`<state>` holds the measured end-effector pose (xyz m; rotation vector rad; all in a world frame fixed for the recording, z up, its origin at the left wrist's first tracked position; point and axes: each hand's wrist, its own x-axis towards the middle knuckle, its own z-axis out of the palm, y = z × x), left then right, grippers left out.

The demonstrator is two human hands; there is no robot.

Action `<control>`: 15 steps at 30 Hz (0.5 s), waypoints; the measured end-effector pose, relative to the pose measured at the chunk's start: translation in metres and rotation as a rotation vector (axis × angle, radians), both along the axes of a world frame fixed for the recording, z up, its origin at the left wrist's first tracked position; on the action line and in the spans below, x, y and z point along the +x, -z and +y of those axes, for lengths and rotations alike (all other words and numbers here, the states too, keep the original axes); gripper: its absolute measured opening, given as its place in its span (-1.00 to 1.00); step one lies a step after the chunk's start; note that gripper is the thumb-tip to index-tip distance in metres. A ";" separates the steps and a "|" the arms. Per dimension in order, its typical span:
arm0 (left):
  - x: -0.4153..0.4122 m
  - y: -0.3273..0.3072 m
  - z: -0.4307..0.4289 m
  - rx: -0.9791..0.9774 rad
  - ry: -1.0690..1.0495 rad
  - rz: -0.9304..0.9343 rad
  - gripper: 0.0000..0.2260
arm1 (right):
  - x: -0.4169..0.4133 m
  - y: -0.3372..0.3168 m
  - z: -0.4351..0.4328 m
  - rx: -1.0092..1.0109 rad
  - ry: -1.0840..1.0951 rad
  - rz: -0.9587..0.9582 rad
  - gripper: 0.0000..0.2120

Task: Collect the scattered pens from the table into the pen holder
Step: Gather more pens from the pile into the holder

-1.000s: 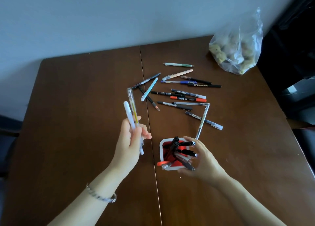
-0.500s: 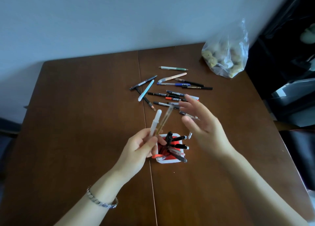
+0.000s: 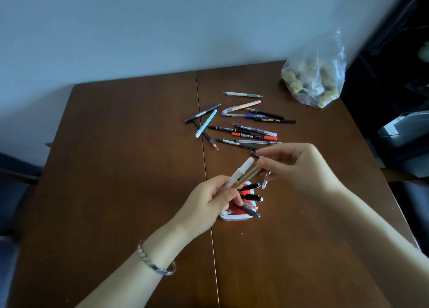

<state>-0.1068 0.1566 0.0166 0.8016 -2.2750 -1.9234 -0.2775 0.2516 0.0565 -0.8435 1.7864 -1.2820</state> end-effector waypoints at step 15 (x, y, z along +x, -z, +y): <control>0.005 0.023 -0.013 -0.334 0.102 -0.353 -0.13 | -0.004 -0.014 0.035 -0.030 0.013 0.460 -0.79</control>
